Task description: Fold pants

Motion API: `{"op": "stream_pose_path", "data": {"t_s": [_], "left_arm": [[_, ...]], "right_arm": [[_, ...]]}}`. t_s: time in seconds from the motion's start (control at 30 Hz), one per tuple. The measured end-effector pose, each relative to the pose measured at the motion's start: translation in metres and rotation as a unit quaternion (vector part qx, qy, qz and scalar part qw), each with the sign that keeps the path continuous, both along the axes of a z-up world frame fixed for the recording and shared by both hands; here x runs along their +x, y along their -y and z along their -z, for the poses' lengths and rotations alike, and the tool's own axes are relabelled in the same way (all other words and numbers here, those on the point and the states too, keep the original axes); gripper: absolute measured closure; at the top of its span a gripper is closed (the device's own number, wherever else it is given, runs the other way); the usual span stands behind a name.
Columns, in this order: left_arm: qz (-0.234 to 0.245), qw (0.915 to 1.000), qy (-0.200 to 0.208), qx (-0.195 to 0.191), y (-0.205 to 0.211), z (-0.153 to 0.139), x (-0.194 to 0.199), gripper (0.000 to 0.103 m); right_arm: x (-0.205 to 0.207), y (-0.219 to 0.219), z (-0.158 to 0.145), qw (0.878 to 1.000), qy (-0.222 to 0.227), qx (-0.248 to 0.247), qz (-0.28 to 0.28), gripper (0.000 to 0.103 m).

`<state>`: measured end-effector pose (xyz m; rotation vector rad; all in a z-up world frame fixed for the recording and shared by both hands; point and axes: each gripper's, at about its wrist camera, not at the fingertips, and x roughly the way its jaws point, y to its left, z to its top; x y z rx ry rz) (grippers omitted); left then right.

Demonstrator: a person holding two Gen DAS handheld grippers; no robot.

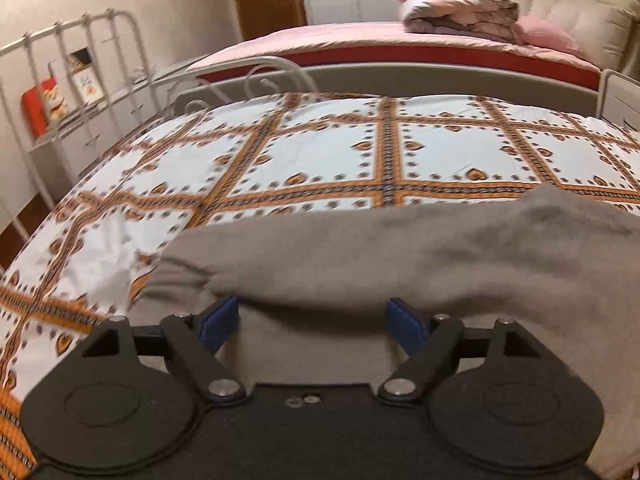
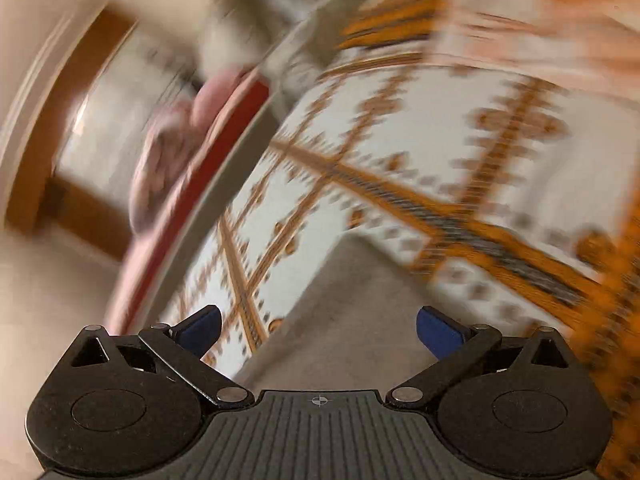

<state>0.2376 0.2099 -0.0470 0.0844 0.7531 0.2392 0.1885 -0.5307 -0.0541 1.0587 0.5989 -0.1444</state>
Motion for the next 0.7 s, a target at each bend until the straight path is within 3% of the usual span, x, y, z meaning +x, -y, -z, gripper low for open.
{"op": "stream_pose_path", "data": {"t_s": [0.17,0.33,0.47,0.5,0.57,0.63,0.7], "left_arm": [[-0.016,0.9998,-0.004,-0.01,-0.009,-0.003,-0.008,0.029],[-0.033,0.9974,0.0,-0.064,-0.011,-0.009,-0.014,0.029],[-0.031,0.9971,-0.001,-0.069,-0.007,-0.012,-0.018,0.029],[-0.03,0.9972,-0.003,-0.068,-0.006,-0.012,-0.018,0.029],[-0.029,0.9974,-0.01,-0.066,-0.007,-0.01,-0.018,0.029],[-0.03,0.9976,-0.014,-0.062,-0.008,-0.008,-0.018,0.029],[-0.035,0.9974,-0.013,-0.061,-0.01,-0.007,-0.018,0.029]], "right_arm": [[-0.04,0.039,0.012,0.999,-0.011,0.005,0.032,0.0],[-0.044,0.036,0.014,1.0,-0.011,-0.008,0.018,0.001],[-0.04,0.025,0.016,1.0,-0.005,-0.005,0.004,0.002],[-0.038,0.024,0.017,1.0,-0.006,0.003,-0.002,0.027],[-0.04,0.025,0.01,0.999,0.027,0.021,-0.011,0.055],[-0.038,0.026,0.01,0.999,0.026,0.029,-0.013,0.056],[-0.03,0.021,0.019,0.999,-0.03,0.028,-0.025,0.059]]}}
